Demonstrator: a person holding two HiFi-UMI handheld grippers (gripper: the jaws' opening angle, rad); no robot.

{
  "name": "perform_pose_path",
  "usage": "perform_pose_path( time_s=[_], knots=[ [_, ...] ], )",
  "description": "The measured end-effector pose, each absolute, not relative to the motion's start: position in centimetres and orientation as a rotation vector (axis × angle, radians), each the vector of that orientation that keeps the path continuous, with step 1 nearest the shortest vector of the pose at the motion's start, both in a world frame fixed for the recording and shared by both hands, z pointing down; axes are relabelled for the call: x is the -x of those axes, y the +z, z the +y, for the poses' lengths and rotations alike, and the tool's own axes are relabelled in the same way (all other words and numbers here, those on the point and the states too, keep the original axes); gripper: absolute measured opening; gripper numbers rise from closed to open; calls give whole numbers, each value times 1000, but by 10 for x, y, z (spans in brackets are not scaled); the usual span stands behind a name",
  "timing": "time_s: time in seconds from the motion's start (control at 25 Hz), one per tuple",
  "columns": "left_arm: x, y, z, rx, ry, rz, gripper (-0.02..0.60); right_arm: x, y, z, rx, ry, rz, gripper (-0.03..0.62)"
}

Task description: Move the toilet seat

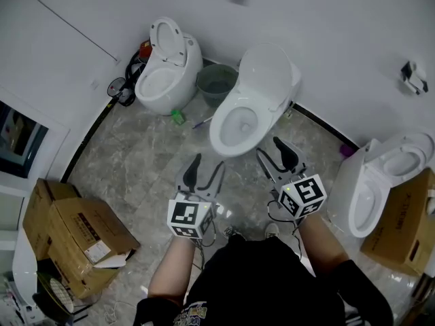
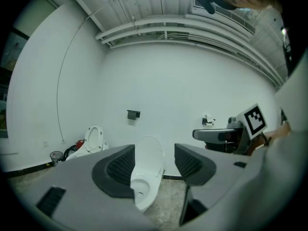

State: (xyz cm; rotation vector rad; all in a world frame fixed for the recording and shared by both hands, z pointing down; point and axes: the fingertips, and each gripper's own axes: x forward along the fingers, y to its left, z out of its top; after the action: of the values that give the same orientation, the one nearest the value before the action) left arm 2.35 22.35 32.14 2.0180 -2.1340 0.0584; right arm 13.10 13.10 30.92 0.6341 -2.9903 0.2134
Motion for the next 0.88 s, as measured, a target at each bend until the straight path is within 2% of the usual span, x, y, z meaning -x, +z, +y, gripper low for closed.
perform_pose_path(
  time_s=[0.48, 0.88],
  knots=[
    [41, 315, 222, -2022, 14, -2156, 235, -79, 310, 121, -677, 225, -2985, 235],
    [96, 334, 158, -1946, 51, -2183, 235, -20, 330, 42, -621, 287, -2992, 236]
  ],
)
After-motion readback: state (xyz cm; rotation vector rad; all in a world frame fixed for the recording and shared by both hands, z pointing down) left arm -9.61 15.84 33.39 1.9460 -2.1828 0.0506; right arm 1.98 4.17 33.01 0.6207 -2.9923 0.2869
